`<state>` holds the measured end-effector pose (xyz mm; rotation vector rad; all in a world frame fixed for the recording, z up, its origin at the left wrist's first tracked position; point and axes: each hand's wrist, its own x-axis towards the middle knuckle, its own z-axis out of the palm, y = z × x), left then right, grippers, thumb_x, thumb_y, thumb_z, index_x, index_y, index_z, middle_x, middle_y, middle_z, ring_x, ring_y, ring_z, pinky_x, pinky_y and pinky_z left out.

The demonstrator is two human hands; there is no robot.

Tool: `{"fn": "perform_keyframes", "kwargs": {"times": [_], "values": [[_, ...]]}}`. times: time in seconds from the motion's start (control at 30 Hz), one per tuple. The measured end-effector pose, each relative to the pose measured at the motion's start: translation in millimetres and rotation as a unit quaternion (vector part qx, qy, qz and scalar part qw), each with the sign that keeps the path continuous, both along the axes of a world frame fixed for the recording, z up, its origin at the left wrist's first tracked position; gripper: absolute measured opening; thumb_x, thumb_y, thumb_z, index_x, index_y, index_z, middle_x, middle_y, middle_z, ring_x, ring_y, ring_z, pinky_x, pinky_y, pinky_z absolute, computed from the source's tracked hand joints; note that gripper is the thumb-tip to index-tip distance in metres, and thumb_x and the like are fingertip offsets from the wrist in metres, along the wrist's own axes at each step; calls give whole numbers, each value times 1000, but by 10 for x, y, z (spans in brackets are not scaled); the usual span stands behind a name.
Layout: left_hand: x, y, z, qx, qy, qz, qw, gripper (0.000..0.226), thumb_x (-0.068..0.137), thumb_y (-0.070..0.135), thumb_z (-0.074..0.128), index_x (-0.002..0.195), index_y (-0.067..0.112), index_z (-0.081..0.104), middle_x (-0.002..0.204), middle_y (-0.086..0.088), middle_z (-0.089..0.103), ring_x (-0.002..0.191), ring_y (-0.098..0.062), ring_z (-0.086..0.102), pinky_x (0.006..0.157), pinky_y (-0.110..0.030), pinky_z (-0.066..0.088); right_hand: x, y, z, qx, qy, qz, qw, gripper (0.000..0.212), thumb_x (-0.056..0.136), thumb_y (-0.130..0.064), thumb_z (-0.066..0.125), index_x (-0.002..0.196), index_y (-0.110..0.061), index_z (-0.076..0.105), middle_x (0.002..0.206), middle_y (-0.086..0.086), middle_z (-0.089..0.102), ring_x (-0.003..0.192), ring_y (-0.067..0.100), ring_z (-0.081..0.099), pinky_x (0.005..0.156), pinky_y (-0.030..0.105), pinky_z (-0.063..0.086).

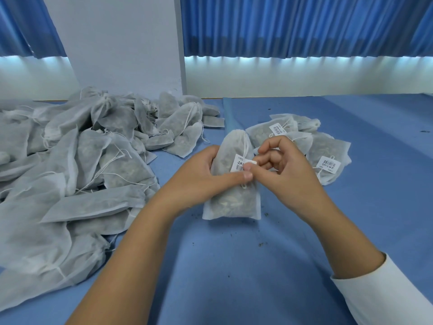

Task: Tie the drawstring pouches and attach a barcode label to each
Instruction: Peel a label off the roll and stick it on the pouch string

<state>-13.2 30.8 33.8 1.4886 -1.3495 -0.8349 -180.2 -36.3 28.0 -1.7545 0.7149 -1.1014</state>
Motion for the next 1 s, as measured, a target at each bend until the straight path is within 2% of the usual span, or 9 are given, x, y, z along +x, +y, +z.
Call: {"fn": "perform_keyframes", "kwargs": {"times": [0.07, 0.23, 0.37, 0.47, 0.63, 0.73, 0.87, 0.93, 1.0], "values": [[-35, -7, 18, -13, 6, 31, 999, 37, 76, 53, 72, 101, 26, 69, 97, 7, 74, 93, -12, 71, 88, -40, 57, 5, 10, -7, -9, -2, -7, 1000, 32, 79, -13, 79, 91, -19, 50, 70, -6, 67, 66, 11, 55, 71, 24, 48], [-95, -23, 8, -58, -17, 62, 996, 20, 97, 30, 60, 97, 10, 66, 96, -12, 68, 83, -21, 63, 81, -44, 52, 27, -13, -45, -40, 11, -67, 997, 35, 74, -21, 83, 89, -25, 51, 71, -9, 70, 63, 5, 56, 66, 12, 43], [-128, -47, -11, -70, -18, 70, 995, 15, 98, 29, 58, 100, 17, 67, 93, 0, 70, 88, -14, 65, 82, -37, 52, 46, -8, -93, -64, 12, -117, 991, 37, 73, -26, 84, 93, -33, 54, 76, -16, 69, 68, 4, 56, 67, 9, 40], [-123, -67, -37, -64, 5, 71, 995, 13, 98, 29, 58, 102, 21, 68, 95, 4, 71, 91, -13, 67, 86, -37, 53, 45, -6, -98, -68, 34, -145, 986, 38, 71, -32, 85, 98, -36, 58, 94, -16, 65, 72, 2, 55, 70, 8, 43], [-110, -71, -33, -59, 90, 68, 992, 12, 95, 30, 63, 93, 24, 73, 95, 0, 75, 87, -12, 69, 83, -35, 53, -5, -40, -24, 148, 15, -27, 989, 15, 84, -34, 73, 92, -21, 75, 87, -3, 75, 71, 7, 59, 51, 16, 40], [-103, -69, -19, -52, 116, 72, 989, 14, 93, 34, 66, 85, 25, 74, 90, -1, 75, 81, -11, 68, 79, -33, 54, -5, -41, -23, 191, 2, 18, 981, 16, 85, -31, 71, 87, -16, 77, 87, 4, 72, 79, 16, 57, 64, 29, 46], [-112, -71, -10, -55, 125, 84, 987, 23, 91, 37, 69, 88, 15, 75, 97, -15, 73, 86, -29, 70, 87, -50, 55, 1, -31, -17, 206, -25, 18, 978, 16, 84, -28, 73, 89, -13, 76, 91, 8, 72, 86, 23, 60, 93, 55, 47], [-120, -74, -15, -70, 127, 89, 985, 26, 91, 37, 68, 91, 12, 74, 98, -19, 72, 95, -39, 68, 88, -56, 53, 5, -30, -24, 207, -25, 24, 978, 13, 86, -27, 71, 90, -16, 75, 91, 6, 73, 86, 21, 63, 92, 57, 49], [-121, -84, -29, -80, 136, 95, 983, 25, 93, 36, 67, 91, 12, 74, 98, -20, 72, 98, -41, 67, 88, -57, 54, 3, -27, -24, 206, -27, 40, 977, 13, 87, -26, 71, 94, -16, 72, 90, 4, 74, 82, 19, 66, 80, 49, 53]]}}
